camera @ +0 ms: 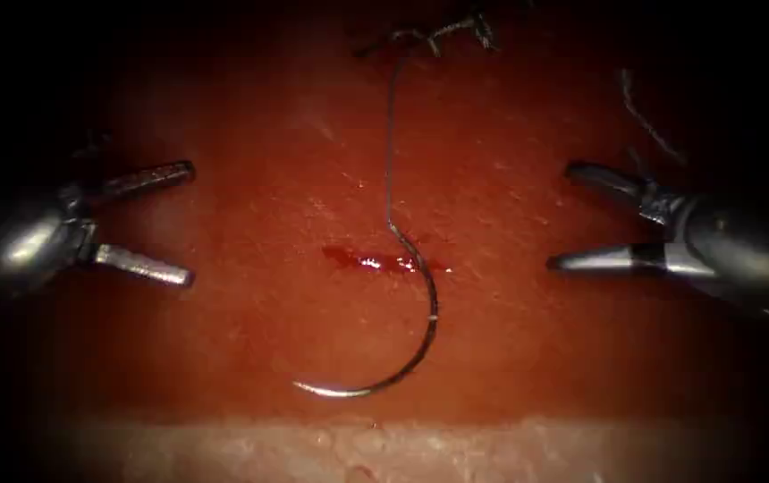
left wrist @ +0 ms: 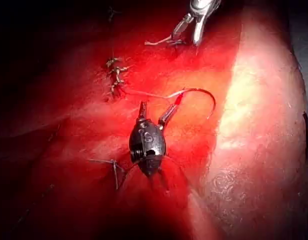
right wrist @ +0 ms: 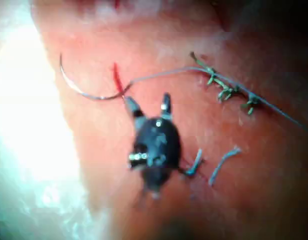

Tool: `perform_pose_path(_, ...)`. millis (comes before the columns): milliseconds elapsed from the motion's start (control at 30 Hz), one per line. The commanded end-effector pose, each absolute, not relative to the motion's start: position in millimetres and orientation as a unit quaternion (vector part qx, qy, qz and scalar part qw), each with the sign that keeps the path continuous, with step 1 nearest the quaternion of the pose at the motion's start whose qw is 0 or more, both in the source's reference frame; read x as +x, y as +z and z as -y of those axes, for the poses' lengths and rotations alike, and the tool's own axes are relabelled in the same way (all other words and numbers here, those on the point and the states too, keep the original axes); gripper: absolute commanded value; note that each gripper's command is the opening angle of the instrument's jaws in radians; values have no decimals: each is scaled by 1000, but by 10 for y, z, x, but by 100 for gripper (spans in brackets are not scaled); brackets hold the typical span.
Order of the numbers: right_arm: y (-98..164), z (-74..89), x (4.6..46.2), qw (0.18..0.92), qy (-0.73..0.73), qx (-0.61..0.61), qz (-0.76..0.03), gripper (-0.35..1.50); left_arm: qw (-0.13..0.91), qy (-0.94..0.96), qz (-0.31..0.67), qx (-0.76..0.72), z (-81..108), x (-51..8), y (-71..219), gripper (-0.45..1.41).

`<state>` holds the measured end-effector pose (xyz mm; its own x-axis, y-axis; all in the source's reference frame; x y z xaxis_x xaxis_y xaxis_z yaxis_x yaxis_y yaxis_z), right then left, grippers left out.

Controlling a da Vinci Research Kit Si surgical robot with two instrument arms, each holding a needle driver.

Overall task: Wound Closure
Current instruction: Use the left tool to grab the needle near the tip.

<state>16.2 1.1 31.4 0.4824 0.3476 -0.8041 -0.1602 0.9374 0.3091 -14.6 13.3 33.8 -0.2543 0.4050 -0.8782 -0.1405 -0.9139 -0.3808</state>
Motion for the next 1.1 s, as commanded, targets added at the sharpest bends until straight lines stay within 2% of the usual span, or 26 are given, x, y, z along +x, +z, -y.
perform_pose_path(33,320,-12,169,855,148,96,-487,86,173,784,112,-586,-135,-150,345,57)
perform_pose_path(600,319,-8,167,859,145,96,-481,89,171,809,113,-552,-122,-158,344,57)
perform_pose_path(933,318,-4,165,870,140,98,-462,89,182,839,146,-491,-100,-201,334,61)
perform_pose_path(1100,323,-1,165,876,135,99,-452,89,175,857,156,-459,-92,-217,334,72)
